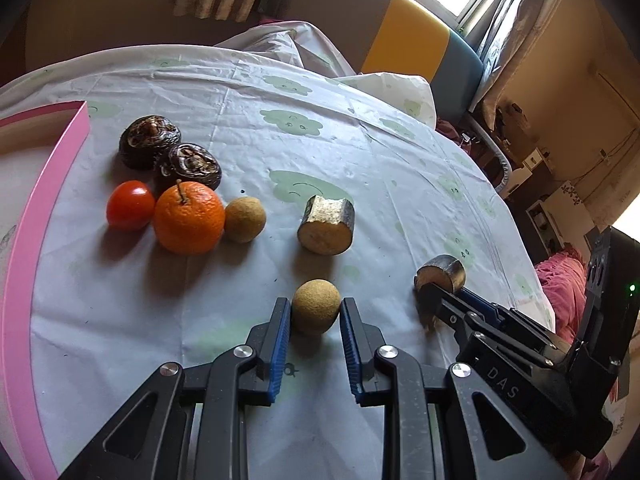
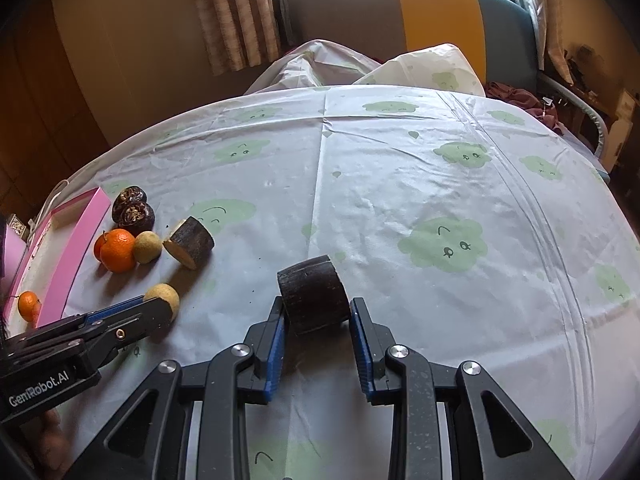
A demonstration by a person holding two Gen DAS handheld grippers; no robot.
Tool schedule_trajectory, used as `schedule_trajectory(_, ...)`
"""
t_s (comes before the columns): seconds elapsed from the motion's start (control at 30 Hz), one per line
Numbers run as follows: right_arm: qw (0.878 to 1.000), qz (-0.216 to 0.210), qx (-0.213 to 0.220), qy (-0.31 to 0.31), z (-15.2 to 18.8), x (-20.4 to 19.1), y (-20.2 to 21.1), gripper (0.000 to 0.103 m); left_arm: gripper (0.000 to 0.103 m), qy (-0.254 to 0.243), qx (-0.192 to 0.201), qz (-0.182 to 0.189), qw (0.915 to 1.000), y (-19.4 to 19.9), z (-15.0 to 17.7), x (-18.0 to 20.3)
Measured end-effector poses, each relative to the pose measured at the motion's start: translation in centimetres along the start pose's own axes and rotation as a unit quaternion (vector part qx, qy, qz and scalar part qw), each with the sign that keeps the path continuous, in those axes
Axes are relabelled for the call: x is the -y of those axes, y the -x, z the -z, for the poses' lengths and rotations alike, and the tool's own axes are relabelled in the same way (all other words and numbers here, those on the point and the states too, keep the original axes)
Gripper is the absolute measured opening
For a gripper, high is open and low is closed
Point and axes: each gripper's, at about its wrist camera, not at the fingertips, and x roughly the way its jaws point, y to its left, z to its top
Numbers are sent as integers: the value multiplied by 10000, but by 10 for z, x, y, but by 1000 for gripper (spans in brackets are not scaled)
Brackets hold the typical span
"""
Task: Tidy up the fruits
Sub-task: 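Place the tan fruit in the tray and open the left gripper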
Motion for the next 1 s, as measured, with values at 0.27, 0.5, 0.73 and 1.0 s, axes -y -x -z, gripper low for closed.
schedule_trajectory(0.27,9999,35,-18,96,6,-11,3,31,25,-40,88,-209,9997,14,9,-11)
schedule_trajectory(0.5,9998,119,-27,171,9,-16,4,30,25,-151,210,-366,9990,30,16,-16)
schedule_trajectory(0.73,9997,181,-22,174,10,-20,4,30,25,-235,472,-551,9971,56,18,-23)
schedule_trajectory(1.0,9994,242,-34,257,11,-29,3,30,25,28,1079,-1003,9891,106,3,-61)
